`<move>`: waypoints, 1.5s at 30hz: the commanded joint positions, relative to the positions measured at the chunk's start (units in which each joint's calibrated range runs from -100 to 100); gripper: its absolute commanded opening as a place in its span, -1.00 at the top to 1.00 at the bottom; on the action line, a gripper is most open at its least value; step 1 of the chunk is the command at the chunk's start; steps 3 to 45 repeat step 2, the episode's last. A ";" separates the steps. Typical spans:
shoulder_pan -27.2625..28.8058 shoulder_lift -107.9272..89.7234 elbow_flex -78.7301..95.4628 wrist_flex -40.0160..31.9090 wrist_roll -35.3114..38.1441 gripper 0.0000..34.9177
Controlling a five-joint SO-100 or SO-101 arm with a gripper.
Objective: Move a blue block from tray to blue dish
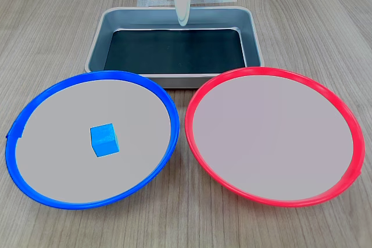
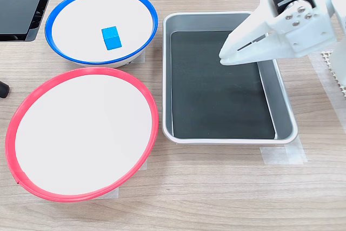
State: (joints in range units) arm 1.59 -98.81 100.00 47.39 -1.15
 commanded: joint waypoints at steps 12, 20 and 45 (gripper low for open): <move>0.05 -0.26 0.00 0.11 -0.05 0.98; 0.05 -0.26 0.00 0.11 -0.05 0.98; 0.05 -0.26 0.00 0.11 -0.05 0.98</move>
